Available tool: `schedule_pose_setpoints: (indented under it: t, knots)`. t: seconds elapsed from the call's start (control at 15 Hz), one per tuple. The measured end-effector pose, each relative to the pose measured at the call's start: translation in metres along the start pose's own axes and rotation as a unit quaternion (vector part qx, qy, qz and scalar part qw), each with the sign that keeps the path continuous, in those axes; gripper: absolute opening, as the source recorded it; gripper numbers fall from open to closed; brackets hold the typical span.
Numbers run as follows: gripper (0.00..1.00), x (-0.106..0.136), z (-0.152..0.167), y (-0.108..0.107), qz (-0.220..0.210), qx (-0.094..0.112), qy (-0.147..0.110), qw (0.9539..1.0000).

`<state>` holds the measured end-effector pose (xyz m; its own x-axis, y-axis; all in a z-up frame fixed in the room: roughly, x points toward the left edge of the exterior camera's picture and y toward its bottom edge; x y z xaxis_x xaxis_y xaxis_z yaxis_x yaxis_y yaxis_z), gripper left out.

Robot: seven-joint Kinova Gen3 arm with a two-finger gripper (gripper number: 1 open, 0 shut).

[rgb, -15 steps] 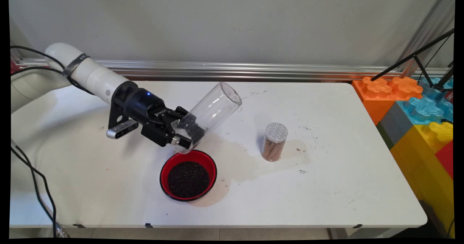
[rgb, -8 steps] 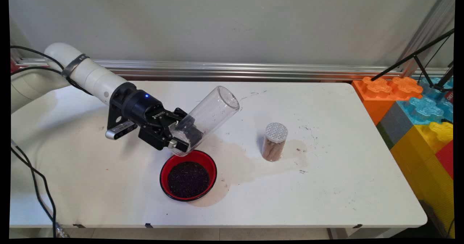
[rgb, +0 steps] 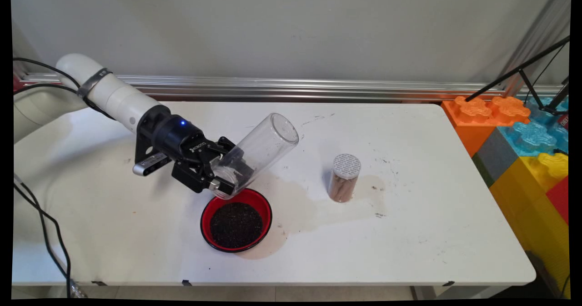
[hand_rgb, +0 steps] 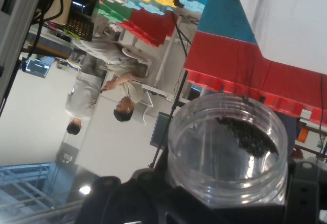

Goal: Pour the black seasoning powder in the red bowl

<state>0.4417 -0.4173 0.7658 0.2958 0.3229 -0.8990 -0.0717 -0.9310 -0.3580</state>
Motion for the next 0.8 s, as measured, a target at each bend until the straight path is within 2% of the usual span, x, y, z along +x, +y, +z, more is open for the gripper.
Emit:
schedule_pose_setpoints:
  t: [0.8]
  knots:
    - [0.00,-0.0047,0.0050,-0.0030,0.005,-0.002,-0.008,0.9999]
